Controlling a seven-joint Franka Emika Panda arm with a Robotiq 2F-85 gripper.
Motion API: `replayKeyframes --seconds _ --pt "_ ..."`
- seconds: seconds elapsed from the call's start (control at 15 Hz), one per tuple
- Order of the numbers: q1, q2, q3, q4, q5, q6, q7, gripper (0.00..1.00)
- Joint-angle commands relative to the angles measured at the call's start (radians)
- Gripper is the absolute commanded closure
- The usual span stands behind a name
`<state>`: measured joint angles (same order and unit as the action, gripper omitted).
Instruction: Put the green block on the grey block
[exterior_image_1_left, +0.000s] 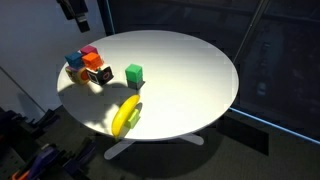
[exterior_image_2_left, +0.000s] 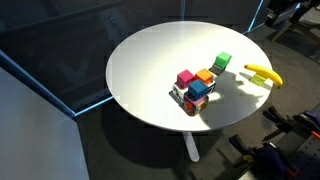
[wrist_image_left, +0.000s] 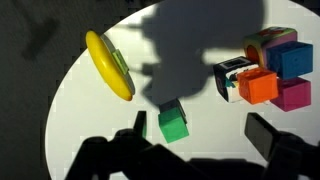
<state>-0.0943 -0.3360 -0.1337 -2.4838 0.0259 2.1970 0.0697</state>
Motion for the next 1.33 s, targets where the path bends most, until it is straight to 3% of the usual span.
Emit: replayKeyframes --seconds 0.0,0.6,0.87,1.27 --pt "0.018 -0.086 0.012 -0.036 0.015 -0.044 -0.095 0.00" --pt "0.033 -0.249 0.038 -0.061 -0.023 -0.278 -0.170 0.00" --pt "0.019 -0.301 0.067 -0.054 -0.065 -0.339 -0.113 0.00" --pt "-0.003 -0.337 0.106 -0.058 -0.076 -0.331 0.013 0.00"
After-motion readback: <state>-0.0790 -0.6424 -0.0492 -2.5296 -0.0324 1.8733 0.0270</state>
